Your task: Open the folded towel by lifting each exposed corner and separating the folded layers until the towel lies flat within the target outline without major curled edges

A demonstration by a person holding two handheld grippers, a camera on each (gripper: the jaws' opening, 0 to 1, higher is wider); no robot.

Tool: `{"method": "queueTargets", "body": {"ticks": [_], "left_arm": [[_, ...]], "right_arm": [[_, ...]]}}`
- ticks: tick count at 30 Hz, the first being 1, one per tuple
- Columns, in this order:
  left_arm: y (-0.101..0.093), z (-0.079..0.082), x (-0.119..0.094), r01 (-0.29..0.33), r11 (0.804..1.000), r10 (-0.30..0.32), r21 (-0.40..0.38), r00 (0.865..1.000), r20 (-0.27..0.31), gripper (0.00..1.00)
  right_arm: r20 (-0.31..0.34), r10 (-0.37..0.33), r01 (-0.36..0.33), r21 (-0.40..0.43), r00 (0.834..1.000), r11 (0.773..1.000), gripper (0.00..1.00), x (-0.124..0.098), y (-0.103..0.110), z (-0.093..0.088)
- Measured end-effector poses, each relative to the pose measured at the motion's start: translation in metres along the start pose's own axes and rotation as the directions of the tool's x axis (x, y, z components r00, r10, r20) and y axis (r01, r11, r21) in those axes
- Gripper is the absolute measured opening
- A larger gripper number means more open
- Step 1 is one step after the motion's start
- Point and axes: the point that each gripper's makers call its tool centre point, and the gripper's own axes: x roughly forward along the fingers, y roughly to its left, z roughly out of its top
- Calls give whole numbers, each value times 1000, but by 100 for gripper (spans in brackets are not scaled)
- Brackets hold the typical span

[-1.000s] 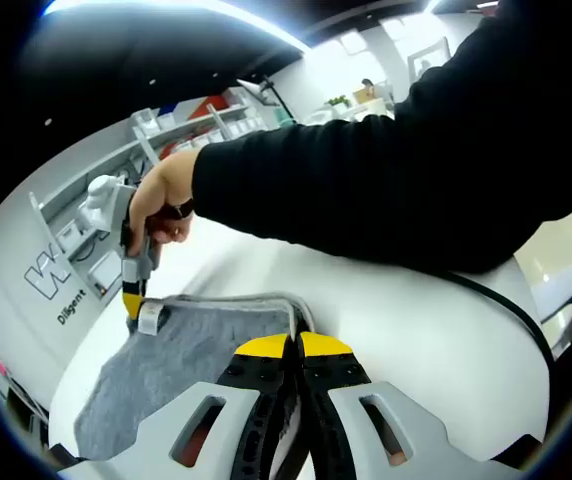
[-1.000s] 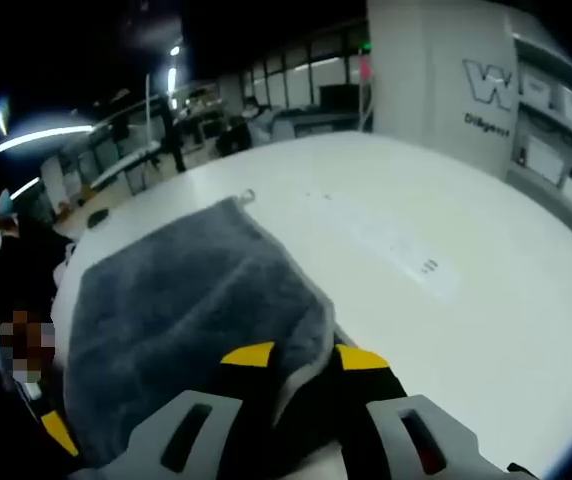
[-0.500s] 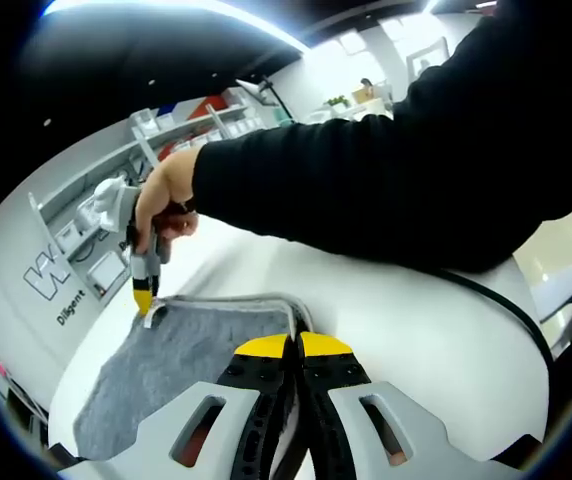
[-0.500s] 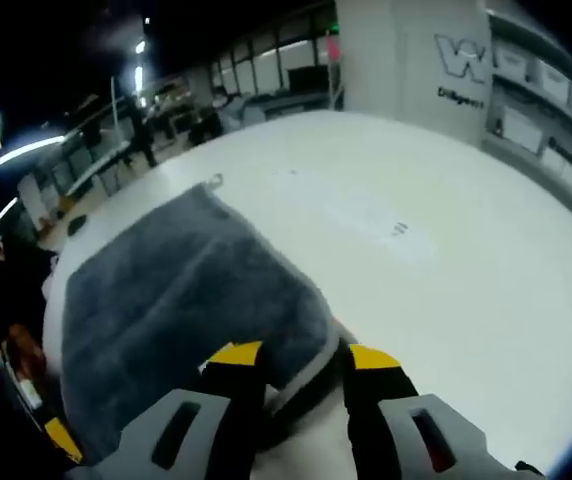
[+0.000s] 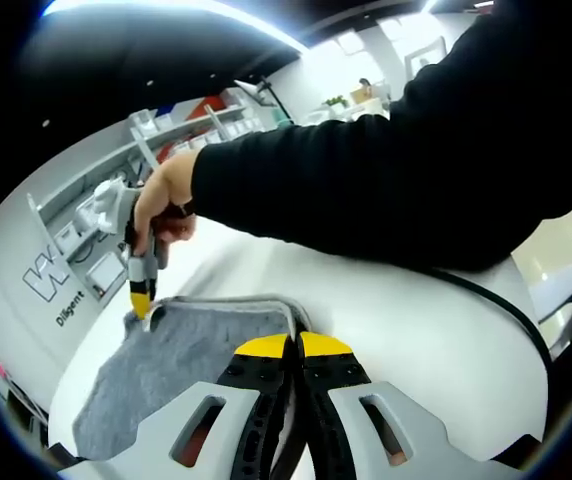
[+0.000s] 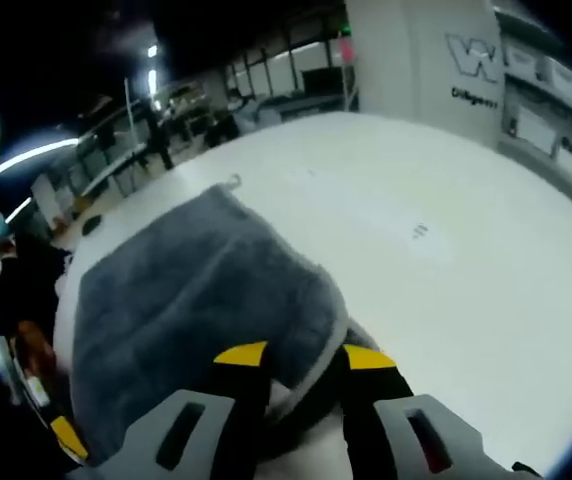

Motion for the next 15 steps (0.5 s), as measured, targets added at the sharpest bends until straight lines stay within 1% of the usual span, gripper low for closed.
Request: {"method": "queueTargets", "body": {"ticks": [2, 5, 9, 13, 15], "left_arm": [[-1, 0, 0, 1, 1000, -1, 1, 1000, 0, 1], [-1, 0, -1, 1, 1000, -1, 1, 1000, 1, 1], [0, -1, 0, 1, 1000, -1, 1, 1000, 0, 1], [0, -1, 0, 3, 1000, -3, -2, 1000, -2, 1], [-1, -2, 0, 4, 1000, -4, -2, 1000, -3, 1]], "right_arm": [[12, 14, -14, 0, 1000, 1000, 23, 0, 3, 3], [19, 17, -16, -50, 1000, 999, 21, 2, 5, 6], [11, 20, -19, -47, 1000, 999, 21, 5, 5, 6], [44, 58, -56, -37, 997, 998, 21, 5, 10, 12], [74, 88, -86, -37, 993, 996, 20, 3, 16, 18]]}}
